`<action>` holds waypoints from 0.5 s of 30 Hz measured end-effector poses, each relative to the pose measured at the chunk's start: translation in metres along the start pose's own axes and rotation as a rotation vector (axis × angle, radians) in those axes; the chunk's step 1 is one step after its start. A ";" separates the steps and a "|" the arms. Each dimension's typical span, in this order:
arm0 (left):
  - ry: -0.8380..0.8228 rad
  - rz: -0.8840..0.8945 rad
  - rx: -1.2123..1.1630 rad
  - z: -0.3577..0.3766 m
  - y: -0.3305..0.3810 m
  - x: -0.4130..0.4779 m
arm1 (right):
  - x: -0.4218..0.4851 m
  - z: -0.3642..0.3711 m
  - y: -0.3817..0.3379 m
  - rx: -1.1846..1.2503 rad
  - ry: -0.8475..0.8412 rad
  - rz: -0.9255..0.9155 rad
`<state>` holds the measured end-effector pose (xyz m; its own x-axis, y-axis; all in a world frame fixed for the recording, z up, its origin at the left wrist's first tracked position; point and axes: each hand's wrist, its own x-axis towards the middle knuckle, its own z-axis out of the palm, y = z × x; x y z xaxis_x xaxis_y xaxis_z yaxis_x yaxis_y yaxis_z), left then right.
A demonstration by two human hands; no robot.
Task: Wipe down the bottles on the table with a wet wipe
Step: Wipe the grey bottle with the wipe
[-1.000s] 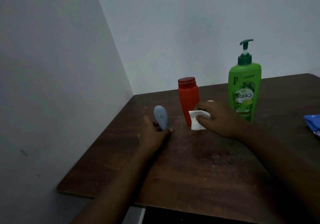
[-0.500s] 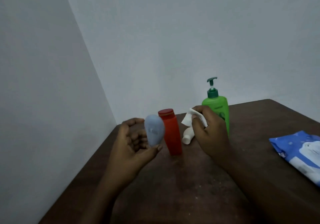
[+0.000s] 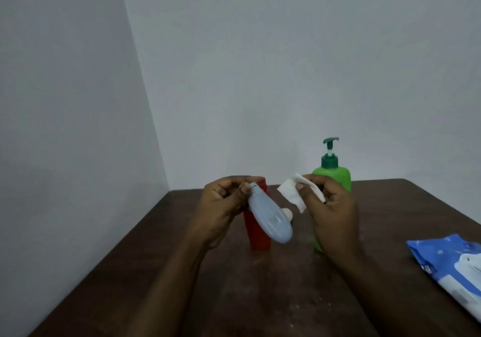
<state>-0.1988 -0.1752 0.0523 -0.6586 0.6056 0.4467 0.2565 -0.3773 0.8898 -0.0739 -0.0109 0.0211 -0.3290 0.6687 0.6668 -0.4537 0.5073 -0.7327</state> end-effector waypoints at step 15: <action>0.149 0.068 -0.201 0.005 -0.018 -0.003 | -0.021 0.012 -0.016 -0.304 -0.450 -0.563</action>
<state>-0.1978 -0.1663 0.0357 -0.7453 0.4701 0.4727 0.1678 -0.5539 0.8155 -0.0699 -0.0397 0.0200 -0.4508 0.0148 0.8925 -0.4264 0.8749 -0.2299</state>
